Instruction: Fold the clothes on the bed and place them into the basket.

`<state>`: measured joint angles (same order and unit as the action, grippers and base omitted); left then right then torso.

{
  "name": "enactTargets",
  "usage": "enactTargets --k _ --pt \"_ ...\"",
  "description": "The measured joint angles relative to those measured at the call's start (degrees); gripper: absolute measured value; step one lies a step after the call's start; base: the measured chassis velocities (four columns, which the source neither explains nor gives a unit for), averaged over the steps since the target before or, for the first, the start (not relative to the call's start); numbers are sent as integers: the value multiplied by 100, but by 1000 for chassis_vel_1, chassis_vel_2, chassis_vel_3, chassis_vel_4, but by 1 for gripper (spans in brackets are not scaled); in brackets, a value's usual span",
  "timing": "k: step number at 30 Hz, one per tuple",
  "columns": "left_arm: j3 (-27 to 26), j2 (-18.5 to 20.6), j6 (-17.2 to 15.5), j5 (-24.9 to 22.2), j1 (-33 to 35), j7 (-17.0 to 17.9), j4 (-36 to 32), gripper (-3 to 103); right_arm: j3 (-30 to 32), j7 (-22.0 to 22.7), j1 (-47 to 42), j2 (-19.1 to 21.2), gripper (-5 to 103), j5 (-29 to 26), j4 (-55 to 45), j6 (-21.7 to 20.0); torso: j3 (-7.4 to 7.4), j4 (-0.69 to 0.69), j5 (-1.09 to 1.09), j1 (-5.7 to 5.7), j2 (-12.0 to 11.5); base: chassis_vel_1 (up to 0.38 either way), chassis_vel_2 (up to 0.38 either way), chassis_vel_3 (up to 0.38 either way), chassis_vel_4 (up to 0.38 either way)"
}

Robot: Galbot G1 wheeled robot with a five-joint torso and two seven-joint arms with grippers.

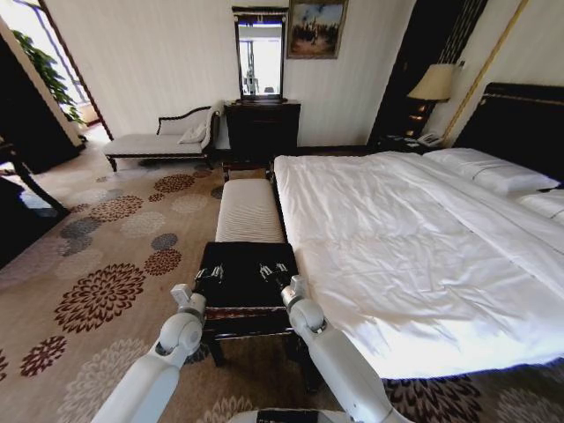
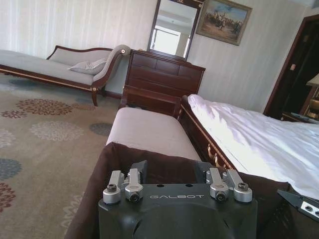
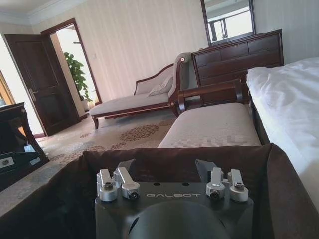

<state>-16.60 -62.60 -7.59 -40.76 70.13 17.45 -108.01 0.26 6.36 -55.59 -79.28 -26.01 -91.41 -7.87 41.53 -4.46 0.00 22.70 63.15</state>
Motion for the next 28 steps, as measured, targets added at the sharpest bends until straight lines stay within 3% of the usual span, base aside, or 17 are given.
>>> enactTargets --k 1,3,6,7,8,12,18,24,28 --pt "2 1 -16 -4 2 18 -1 57 5 0 -7 -1 73 -3 -10 0 0 0 0 0 0 0 0 0 0" --pt "7 2 -27 -6 4 26 -5 62 9 -1 -15 -2 73 -6 -23 -1 0 0 0 0 0 0 0 0 0" --pt "18 19 -40 1 16 41 -44 79 14 0 -24 -3 89 -15 -63 -4 0 0 0 0 0 0 0 0 0" --pt "17 24 -40 8 20 42 -67 79 14 0 -26 -3 94 -17 -69 -5 0 0 0 0 0 0 0 0 0" --pt "17 24 -40 8 20 42 -67 79 14 0 -26 -3 94 -17 -69 -5 0 0 0 0 0 0 0 0 0" --pt "-18 43 122 204 105 87 -177 98 50 3 -86 21 100 -18 -195 -8 0 0 0 0 0 0 0 0 0" --pt "-147 103 497 795 342 87 -336 100 260 -20 -310 138 100 175 -545 34 0 1 0 0 0 0 0 0 0" --pt "-609 110 920 1519 824 86 -640 100 981 -80 -1020 344 100 1008 -1158 385 -1 -1 0 0 0 0 0 0 0" --pt "-920 96 1117 1752 1160 2 -774 100 1345 -94 -1516 407 100 1274 -1454 555 -1 0 1 0 1 0 0 0 0"
